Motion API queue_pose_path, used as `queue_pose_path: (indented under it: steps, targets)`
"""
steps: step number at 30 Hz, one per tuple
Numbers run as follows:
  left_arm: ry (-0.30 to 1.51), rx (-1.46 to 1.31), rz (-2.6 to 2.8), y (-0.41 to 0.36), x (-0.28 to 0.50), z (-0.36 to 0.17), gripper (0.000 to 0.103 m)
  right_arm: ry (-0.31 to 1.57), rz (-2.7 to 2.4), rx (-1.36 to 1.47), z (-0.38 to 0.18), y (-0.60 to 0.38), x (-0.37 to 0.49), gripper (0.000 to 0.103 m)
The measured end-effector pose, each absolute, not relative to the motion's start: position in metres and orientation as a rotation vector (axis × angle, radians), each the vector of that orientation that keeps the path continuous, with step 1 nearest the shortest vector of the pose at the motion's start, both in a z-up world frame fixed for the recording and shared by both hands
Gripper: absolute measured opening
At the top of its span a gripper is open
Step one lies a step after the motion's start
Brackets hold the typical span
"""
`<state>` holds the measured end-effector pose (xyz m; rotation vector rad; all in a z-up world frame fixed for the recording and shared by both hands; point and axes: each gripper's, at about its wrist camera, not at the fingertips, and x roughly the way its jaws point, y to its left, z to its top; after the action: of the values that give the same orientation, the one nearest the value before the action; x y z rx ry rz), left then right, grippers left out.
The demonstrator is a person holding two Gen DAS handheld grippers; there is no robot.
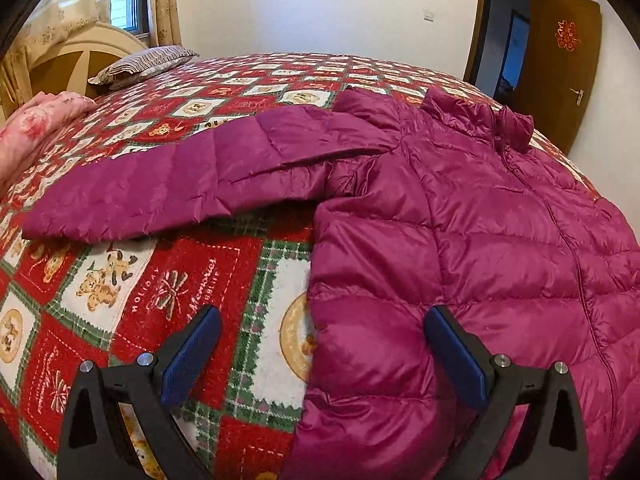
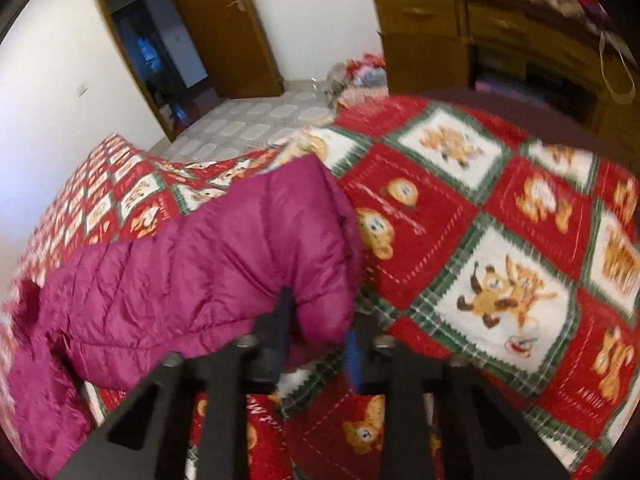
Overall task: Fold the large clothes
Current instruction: 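Grasp the jacket sleeve with the right tool and fold it across the body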
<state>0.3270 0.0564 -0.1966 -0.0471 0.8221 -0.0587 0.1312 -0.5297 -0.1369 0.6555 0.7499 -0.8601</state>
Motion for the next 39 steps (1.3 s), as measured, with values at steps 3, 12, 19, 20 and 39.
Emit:
queue_pose_path:
  steps: [3,12,19,20,39]
  targets:
    - [0.82,-0.04,-0.056,0.055,0.326,-0.197,0.102,0.742,-0.844,0.567,-0.117,-0.517,0.138,0.014]
    - [0.808,-0.06,-0.07,0.058,0.325,-0.198,0.102,0.615,-0.644,0.361,-0.026,-0.444,0.196,0.013]
    - [0.789,-0.081,-0.077,0.063,0.319,-0.197,0.102,0.607,-0.355,0.307,-0.013,-0.348,0.291,0.013]
    - [0.788,-0.084,-0.079,0.064,0.319,-0.197,0.102,0.611,-0.313,0.302,-0.015,-0.331,0.304,0.013]
    - [0.746,-0.147,-0.124,0.072,0.317,-0.199,0.102,0.866,0.082,0.25,-0.128,-0.149,0.431,0.014]
